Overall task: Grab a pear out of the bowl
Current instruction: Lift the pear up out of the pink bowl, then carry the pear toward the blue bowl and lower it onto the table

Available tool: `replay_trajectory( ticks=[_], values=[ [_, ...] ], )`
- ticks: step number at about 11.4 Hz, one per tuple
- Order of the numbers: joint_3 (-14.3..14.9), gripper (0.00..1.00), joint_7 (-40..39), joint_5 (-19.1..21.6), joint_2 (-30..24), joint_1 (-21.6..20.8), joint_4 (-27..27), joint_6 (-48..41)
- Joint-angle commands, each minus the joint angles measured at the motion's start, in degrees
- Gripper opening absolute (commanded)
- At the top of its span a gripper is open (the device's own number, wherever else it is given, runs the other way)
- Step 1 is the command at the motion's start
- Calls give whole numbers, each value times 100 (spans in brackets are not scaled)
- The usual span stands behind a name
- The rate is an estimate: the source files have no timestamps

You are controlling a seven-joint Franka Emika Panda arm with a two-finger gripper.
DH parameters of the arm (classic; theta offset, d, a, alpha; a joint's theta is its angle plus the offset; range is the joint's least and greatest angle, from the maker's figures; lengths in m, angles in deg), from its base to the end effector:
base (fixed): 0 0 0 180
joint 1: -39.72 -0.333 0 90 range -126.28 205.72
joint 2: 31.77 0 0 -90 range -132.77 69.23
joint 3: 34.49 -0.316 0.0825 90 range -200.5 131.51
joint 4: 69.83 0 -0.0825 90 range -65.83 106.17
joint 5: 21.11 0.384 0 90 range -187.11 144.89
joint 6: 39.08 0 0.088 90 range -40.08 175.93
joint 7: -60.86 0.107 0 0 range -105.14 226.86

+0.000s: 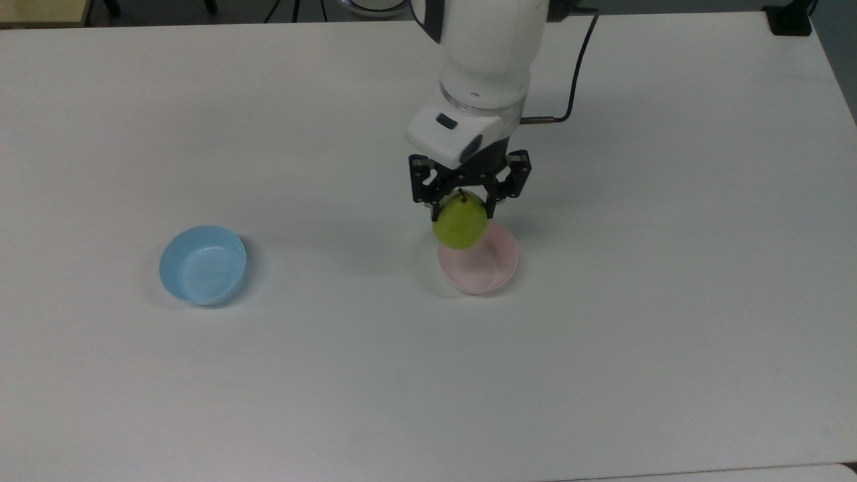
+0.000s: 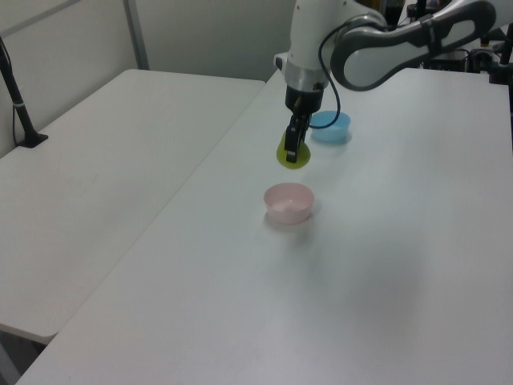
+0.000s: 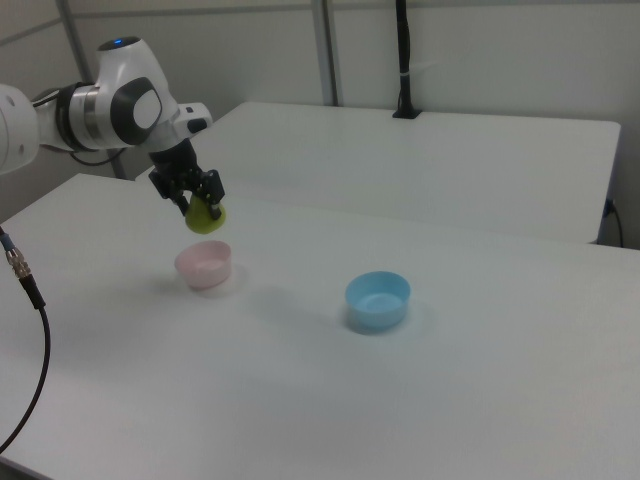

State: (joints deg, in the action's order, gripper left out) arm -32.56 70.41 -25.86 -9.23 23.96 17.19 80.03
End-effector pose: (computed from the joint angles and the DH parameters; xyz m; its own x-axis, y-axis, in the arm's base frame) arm 0.6715 0.1644 0.4518 0.9774 0.1162 0.1768 0.1067 -0.9923 0.0624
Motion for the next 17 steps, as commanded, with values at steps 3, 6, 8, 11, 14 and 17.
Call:
replay_trajectory(
  ticks=[3,6,8,11,14,17],
  values=[
    [44,49,-531,44,-119,660,25,-37],
    [44,49,-981,27,12,1022,51,-2],
    [44,49,-981,-43,214,1154,156,356],
    [44,50,-981,-61,539,1268,236,797],
    [44,55,-981,-201,803,1269,236,955],
    [44,81,-964,-237,857,1269,245,991]
  ],
)
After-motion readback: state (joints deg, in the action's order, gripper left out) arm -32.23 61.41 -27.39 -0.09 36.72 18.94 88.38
